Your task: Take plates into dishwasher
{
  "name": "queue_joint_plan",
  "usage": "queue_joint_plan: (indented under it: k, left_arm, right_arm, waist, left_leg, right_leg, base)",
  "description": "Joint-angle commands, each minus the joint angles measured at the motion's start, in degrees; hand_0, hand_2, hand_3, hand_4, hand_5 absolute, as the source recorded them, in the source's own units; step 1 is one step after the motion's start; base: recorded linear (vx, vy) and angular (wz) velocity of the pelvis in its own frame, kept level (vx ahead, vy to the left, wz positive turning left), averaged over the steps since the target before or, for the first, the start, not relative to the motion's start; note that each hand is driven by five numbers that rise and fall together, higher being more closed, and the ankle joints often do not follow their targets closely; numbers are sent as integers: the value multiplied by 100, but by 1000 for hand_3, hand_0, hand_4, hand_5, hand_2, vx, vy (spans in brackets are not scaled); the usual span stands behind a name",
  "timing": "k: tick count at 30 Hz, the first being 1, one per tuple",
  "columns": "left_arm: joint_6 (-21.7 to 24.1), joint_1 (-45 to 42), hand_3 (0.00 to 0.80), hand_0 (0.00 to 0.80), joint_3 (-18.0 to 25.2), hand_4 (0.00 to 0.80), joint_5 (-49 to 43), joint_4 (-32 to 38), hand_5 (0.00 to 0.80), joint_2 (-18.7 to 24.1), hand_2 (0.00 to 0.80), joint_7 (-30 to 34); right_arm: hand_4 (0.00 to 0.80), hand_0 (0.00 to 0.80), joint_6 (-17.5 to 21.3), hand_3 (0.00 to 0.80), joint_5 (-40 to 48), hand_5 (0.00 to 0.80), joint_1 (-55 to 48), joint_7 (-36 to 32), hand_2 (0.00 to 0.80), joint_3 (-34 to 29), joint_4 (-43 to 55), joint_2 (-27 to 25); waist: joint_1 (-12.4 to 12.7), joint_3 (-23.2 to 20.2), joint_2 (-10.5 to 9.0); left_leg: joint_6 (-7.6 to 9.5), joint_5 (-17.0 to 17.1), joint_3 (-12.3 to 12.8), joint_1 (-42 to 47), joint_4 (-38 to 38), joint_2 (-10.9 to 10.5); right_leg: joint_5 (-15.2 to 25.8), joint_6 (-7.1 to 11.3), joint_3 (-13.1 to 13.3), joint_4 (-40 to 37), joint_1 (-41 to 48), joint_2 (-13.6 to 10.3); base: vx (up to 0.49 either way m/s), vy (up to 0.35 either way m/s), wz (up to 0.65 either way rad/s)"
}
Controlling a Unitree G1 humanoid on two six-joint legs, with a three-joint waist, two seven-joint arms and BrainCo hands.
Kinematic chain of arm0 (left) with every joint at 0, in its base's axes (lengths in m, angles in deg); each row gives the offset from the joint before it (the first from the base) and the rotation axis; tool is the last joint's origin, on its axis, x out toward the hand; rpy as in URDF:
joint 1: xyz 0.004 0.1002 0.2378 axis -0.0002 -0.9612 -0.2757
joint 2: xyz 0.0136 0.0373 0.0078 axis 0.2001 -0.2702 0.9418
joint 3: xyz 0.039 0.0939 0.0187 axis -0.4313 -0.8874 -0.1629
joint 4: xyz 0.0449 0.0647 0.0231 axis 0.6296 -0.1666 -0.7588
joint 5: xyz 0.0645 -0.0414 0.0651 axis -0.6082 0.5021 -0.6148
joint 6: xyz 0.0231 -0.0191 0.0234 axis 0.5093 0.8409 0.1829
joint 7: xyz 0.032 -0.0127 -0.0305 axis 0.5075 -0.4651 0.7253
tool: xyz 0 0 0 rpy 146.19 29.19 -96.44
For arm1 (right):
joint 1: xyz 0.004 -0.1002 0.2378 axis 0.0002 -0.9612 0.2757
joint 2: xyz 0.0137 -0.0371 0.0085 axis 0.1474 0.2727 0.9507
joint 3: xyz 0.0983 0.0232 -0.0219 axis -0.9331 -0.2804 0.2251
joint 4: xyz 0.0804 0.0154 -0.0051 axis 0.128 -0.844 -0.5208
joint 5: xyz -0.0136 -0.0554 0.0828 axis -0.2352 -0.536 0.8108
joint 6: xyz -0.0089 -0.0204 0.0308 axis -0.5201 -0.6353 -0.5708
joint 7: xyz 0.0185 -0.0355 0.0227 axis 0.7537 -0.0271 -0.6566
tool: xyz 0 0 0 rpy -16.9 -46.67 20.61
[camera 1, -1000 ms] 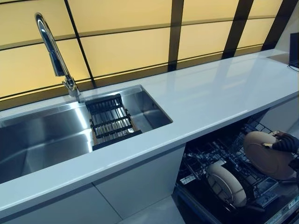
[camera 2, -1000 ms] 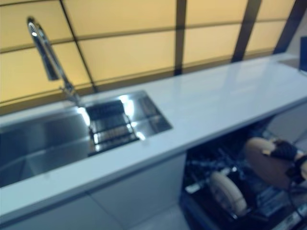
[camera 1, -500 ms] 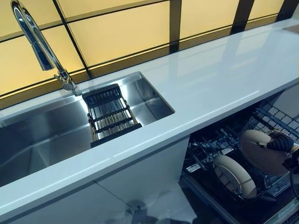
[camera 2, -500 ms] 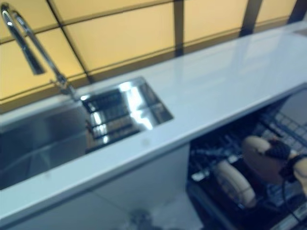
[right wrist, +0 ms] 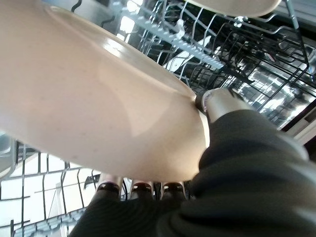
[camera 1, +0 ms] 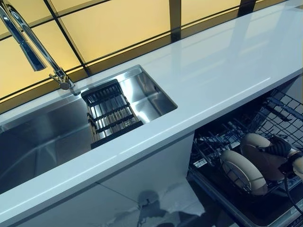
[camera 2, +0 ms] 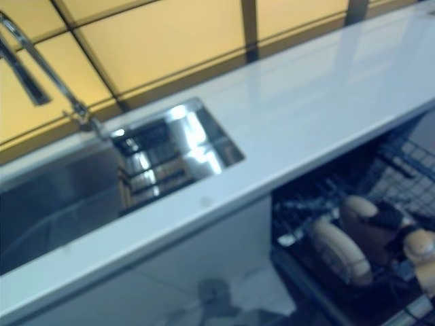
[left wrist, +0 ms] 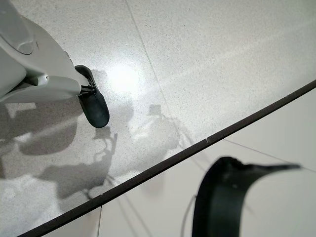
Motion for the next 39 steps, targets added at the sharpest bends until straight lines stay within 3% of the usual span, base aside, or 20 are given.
queue_joint_plan:
  k: [1, 19, 33, 34, 35, 36, 37, 39]
  left_arm:
    - [80, 273, 0, 0, -137, 0, 224, -75, 0, 30, 0, -1]
    - [460, 172, 0, 0, -228, 0, 531, 289, 0, 12, 0, 72]
    - [441, 173, 0, 0, -215, 0, 556, 404, 0, 54, 0, 100]
    - [454, 176, 0, 0, -199, 0, 538, 382, 0, 59, 0, 104]
    - [466, 165, 0, 0, -180, 0, 513, 375, 0, 68, 0, 112]
    - [456, 168, 0, 0, -175, 0, 501, 377, 0, 70, 0, 107]
    - [442, 171, 0, 0, -172, 0, 491, 384, 0, 74, 0, 107]
    - [424, 170, 0, 0, -162, 0, 471, 390, 0, 80, 0, 115]
  right_arm:
    - [800, 800, 185, 800, -500, 800, 586, 303, 800, 255, 165, -50]
    - [800, 800, 208, 800, -1513, 800, 916, 908, 800, 891, -428, 5]
    - [800, 800, -3, 800, -1650, 800, 922, 787, 800, 1056, -651, 97]
    - [759, 759, -22, 759, -1609, 759, 912, 721, 759, 1062, -679, 104]
    - [656, 656, -74, 656, -1610, 656, 906, 683, 656, 1061, -656, 105]
    - [380, 380, -81, 380, -1615, 380, 883, 694, 380, 1051, -655, 103]
    - [0, 0, -124, 0, -1564, 0, 864, 705, 0, 1040, -635, 109]
    - [0, 0, -157, 0, -1576, 0, 809, 717, 0, 979, -601, 138]
  waist:
    - [-44, -63, -315]
    - [89, 255, 78]
    - [156, 269, 54]
    - [160, 261, 38]
    - [164, 258, 22]
    - [161, 249, 8]
    - [160, 240, -6]
    - [157, 225, -42]
  left_leg:
    - [13, -211, 194, 83, -21, -134]
    - [-9, -142, 88, -135, -21, -237]
    - [2, -135, 55, -159, -21, -236]
    - [2, -136, 57, -156, -21, -234]
    - [6, -138, 55, -151, -21, -234]
    - [5, -138, 59, -145, -21, -229]
    - [6, -137, 58, -139, -21, -226]
    - [12, -148, 59, -110, -21, -218]
  right_leg:
    - [-180, -3, 40, 323, -297, 55]
    - [-164, -25, -8, 385, -546, -30]
    - [-141, -4, -67, 396, -560, -39]
    - [-139, -7, -71, 394, -555, -37]
    - [-141, -10, -70, 401, -552, -30]
    - [-141, -9, -72, 408, -551, -28]
    - [-138, -9, -68, 408, -545, -23]
    - [-148, -9, -67, 422, -522, -13]
  base:
    - [0, 0, 0]
    - [-16, -1, 0]
    - [0, 0, 0]
    - [0, 0, 0]
    - [0, 0, 0]
    - [15, -14, 3]
    - [21, -14, 4]
    - [29, -15, 5]
